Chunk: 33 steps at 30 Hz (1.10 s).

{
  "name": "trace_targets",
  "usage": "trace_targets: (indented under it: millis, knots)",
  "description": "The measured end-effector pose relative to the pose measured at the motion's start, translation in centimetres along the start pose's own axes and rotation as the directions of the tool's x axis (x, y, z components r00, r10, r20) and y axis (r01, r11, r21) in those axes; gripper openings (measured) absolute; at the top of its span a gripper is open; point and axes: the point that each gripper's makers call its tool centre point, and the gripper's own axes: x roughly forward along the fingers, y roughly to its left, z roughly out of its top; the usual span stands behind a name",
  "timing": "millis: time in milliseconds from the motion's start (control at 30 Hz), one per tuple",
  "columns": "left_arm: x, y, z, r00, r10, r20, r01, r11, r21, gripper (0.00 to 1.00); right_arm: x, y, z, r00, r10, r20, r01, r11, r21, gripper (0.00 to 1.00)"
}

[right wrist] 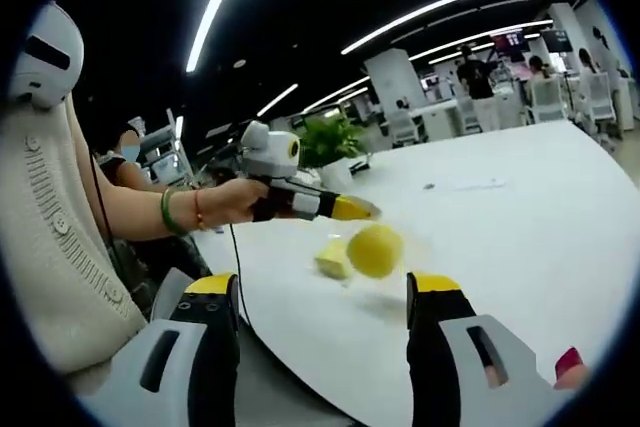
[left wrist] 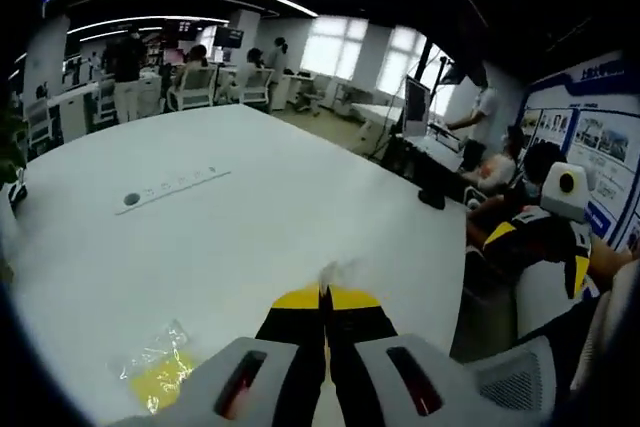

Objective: Compare the silicone blocks by pressing each to a similar depth, holding the contact briefly, and releasing to observe deformation and rebound differences across the visible hardness samples.

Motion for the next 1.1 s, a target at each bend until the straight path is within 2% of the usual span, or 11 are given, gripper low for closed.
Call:
trace_targets:
  millis: [267, 600, 867, 1100]
  knots:
    - [-3.0, -0.1, 0.3, 0.999, 0.026, 0.025, -0.027, 0.999, 0.034, 0.00, 0.6, 1.2, 1.3, 0.999, 0.031, -0.012, -0.032, 0.998, -0.057, 0.62]
    - [-7.6, -1.0, 2.3, 0.994, 0.034, 0.102, -0.039, 0.998, 0.042, 0.00, 2.2, 2.4, 3.8, 0.996, 0.089, -0.023, -0.092, 0.987, -0.135, 0.65]
    - [-10.5, -1.6, 3.0, 0.991, 0.050, 0.127, -0.060, 0.996, 0.070, 0.00, 4.5, 3.5, 5.0, 0.986, 0.132, -0.098, -0.152, 0.961, -0.232, 0.69]
    - [-12.8, -2.4, 3.8, 0.987, 0.056, 0.150, -0.069, 0.994, 0.085, 0.00, 6.2, 4.4, 7.1, 0.977, 0.178, -0.117, -0.205, 0.934, -0.294, 0.73]
